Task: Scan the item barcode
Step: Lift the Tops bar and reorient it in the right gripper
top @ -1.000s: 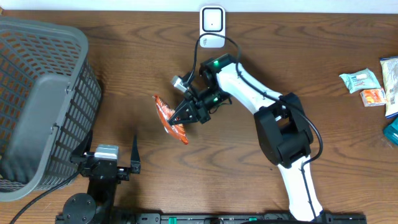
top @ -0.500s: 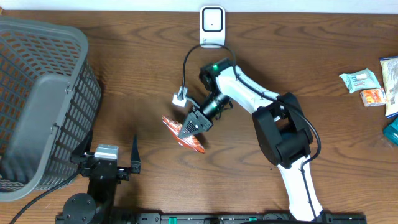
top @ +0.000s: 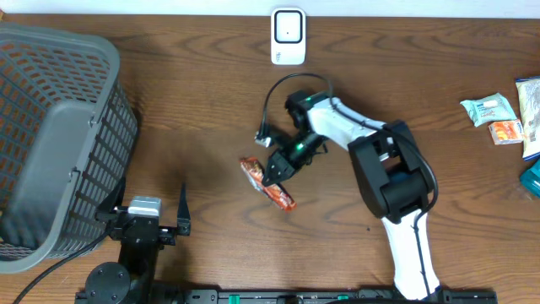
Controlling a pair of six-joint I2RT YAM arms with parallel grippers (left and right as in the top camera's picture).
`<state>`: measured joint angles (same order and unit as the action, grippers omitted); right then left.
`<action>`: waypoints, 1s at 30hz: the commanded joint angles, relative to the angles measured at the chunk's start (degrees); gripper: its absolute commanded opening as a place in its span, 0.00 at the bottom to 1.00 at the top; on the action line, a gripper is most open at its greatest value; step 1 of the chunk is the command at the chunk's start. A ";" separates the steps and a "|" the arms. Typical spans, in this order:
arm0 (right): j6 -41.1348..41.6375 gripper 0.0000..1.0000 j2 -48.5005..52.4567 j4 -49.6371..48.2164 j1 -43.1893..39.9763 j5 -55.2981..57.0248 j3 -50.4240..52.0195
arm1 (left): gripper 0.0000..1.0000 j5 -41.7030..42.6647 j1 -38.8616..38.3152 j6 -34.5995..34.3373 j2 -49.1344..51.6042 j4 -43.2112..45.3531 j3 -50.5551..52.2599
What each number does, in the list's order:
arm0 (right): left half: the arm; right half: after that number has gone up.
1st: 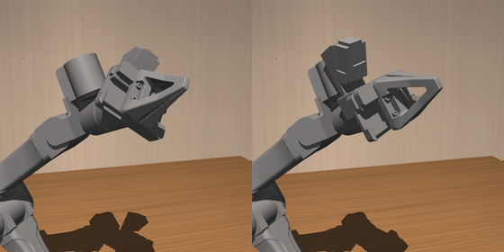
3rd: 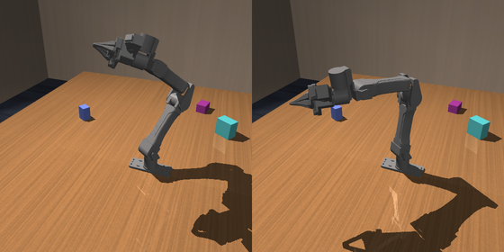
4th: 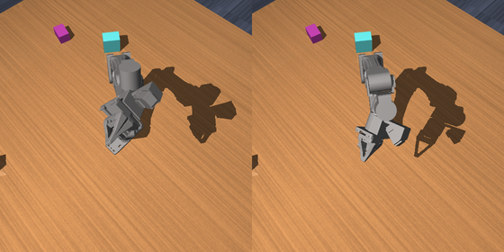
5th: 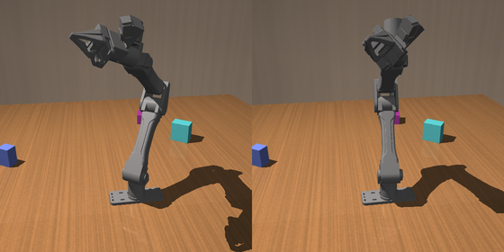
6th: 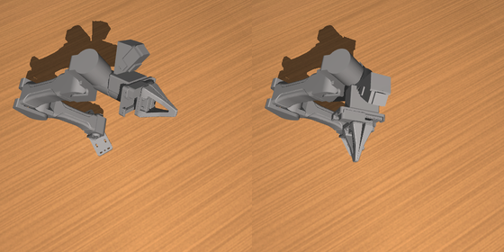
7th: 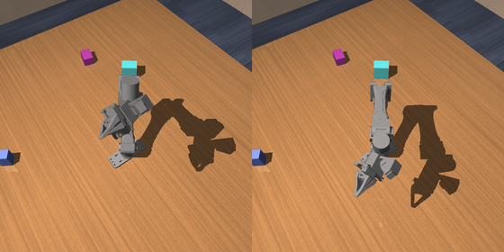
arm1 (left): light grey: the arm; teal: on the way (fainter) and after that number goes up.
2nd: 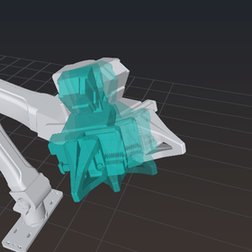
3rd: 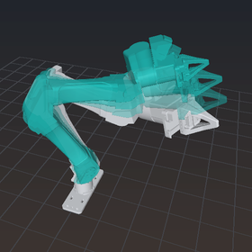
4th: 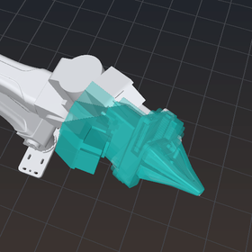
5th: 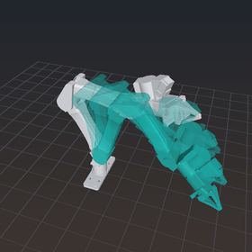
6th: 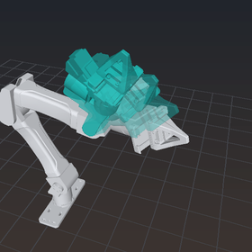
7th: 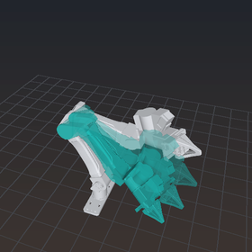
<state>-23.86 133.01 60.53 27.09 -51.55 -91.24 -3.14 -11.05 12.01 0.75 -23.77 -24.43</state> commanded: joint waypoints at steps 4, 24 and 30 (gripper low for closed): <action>12.11 0.26 -1.51 -4.28 -3.96 9.68 -0.35 | 1.00 0.09 -0.17 -0.26 -0.13 0.20 -0.11; 30.67 0.99 -2.82 -7.56 -4.76 39.21 -4.79 | 1.00 0.09 -0.17 -0.26 -0.13 0.20 -0.11; 29.35 0.99 -9.31 -7.13 -2.45 39.91 -8.41 | 1.00 0.09 -0.17 -0.26 -0.13 0.20 -0.11</action>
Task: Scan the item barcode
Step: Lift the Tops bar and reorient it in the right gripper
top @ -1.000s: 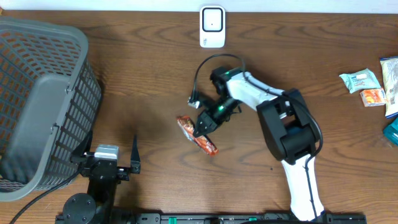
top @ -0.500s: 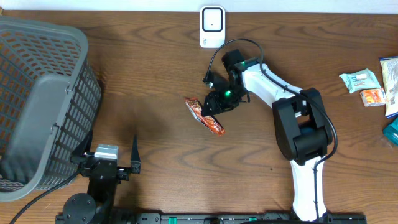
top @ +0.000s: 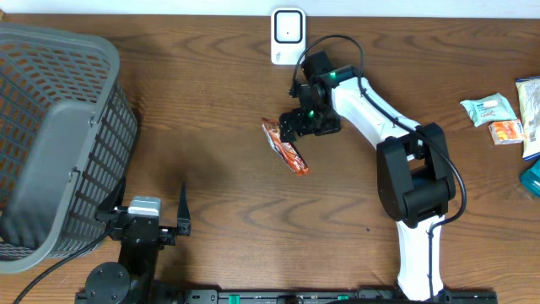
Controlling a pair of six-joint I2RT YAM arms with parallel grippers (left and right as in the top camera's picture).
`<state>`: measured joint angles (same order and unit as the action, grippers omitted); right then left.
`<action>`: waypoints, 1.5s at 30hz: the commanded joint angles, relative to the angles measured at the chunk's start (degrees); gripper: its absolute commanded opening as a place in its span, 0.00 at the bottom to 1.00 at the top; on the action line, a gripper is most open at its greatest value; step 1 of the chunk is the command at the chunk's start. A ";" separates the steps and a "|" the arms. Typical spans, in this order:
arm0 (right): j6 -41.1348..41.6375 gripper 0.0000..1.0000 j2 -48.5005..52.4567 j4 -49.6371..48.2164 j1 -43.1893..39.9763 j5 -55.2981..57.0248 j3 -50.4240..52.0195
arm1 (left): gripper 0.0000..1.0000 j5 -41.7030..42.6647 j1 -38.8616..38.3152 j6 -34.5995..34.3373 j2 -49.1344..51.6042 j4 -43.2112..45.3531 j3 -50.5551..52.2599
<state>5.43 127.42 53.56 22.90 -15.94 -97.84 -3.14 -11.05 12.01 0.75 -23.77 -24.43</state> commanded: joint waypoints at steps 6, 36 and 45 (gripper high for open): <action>0.09 0.99 -4.13 -0.44 9.01 21.38 -0.20 | 1.00 0.09 -0.17 -0.26 -0.13 0.20 -0.11; 8.79 0.03 10.62 6.05 17.66 41.00 0.48 | 1.00 0.09 -0.17 -0.26 -0.13 0.20 -0.11; -1.09 0.01 5.18 9.77 16.20 21.77 -5.46 | 1.00 0.09 -0.17 -0.26 -0.13 0.20 -0.11</action>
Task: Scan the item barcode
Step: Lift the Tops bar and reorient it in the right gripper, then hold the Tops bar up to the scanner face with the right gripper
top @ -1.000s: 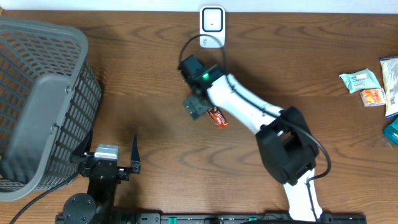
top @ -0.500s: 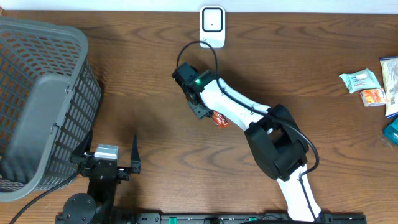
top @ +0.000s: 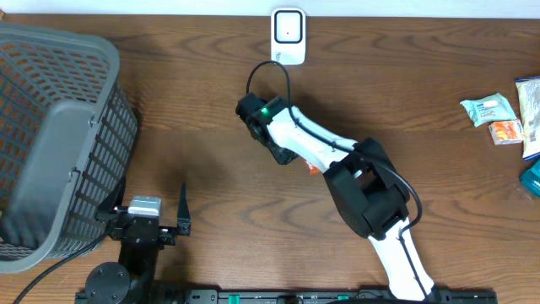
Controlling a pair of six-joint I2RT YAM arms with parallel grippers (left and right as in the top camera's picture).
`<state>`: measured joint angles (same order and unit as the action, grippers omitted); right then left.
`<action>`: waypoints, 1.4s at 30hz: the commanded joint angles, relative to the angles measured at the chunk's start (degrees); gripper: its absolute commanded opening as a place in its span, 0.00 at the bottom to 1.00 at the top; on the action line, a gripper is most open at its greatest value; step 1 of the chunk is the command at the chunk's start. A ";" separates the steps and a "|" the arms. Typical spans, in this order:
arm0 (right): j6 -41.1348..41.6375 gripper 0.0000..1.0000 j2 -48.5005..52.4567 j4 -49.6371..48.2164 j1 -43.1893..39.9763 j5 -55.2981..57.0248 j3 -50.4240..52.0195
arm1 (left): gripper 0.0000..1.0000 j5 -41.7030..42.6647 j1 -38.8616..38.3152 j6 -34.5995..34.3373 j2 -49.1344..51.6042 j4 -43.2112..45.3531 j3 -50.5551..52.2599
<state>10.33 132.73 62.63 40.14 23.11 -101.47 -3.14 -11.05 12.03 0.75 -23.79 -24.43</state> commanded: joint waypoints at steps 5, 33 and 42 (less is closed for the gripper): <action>-22.05 0.01 -4.63 5.51 -5.40 -50.16 -4.24 | 1.00 0.09 -0.17 -0.28 -0.13 0.22 -0.11; -38.71 0.01 -1.11 10.14 -14.32 -112.63 9.44 | 1.00 0.09 -0.17 -0.28 -0.13 0.22 -0.11; -36.46 0.01 -1.11 10.27 -13.79 -112.63 9.44 | 1.00 0.09 -0.17 -0.28 -0.13 0.22 -0.11</action>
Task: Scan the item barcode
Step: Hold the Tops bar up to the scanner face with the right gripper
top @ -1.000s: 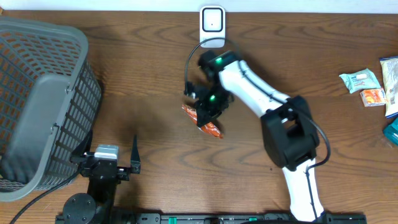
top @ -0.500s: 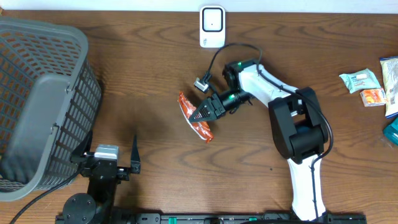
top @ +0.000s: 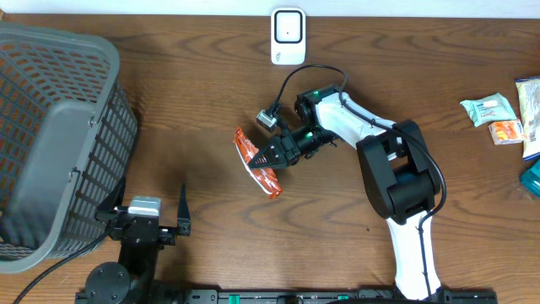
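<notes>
A long orange-red snack packet [top: 256,162] hangs slanted over the middle of the table, with my right gripper [top: 268,157] shut on its right edge. The white barcode scanner [top: 288,36] stands at the table's far edge, well beyond the packet and to its right. My left gripper [top: 181,211] rests near the front edge beside the basket, with its jaws apart and nothing between them. No barcode can be made out on the packet from overhead.
A large grey mesh basket [top: 52,135] fills the left side. Several more packets lie at the right edge, among them a pale green one [top: 488,108] and a small orange one [top: 506,131].
My right arm has swung out from over the packet, which was almost hidden under it. The packet now shows whole, left of the gripper and farther left on the table.
My right gripper held the packet low at mid-table. It then held it nearer the scanner, just below and left of it. Then the arm lay across the packet with the wrist turned left. Now the packet hangs back at mid-table, still gripped. The left arm never moved.
</notes>
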Controlling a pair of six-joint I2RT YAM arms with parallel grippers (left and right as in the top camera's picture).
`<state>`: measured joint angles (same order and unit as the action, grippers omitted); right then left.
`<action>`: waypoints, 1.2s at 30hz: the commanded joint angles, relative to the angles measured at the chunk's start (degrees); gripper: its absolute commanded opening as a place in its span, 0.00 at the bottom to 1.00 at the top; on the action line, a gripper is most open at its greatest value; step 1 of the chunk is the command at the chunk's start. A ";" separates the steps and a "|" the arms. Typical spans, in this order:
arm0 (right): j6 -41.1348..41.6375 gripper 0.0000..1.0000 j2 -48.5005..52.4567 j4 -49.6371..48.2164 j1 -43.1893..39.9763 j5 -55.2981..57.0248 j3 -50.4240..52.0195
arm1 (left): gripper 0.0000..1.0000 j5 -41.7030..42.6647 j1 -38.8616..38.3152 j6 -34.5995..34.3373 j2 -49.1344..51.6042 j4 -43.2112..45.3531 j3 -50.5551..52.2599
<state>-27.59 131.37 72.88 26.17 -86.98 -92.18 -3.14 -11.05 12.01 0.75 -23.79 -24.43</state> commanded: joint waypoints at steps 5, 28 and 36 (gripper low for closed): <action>2.51 0.01 0.24 0.15 0.17 -2.51 0.15 | 1.00 0.09 -0.17 -0.26 -0.13 0.22 -0.11; 17.57 0.01 0.22 -15.02 -0.59 65.20 -26.45 | 1.00 0.09 -0.17 -0.26 -0.13 0.22 -0.11; 25.29 0.01 2.19 -33.35 -2.01 78.77 -27.26 | 1.00 0.09 -0.17 -0.26 -0.13 0.22 -0.11</action>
<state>-6.61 131.87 42.19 25.28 -15.79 -118.76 -3.14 -11.05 12.01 0.75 -23.79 -24.43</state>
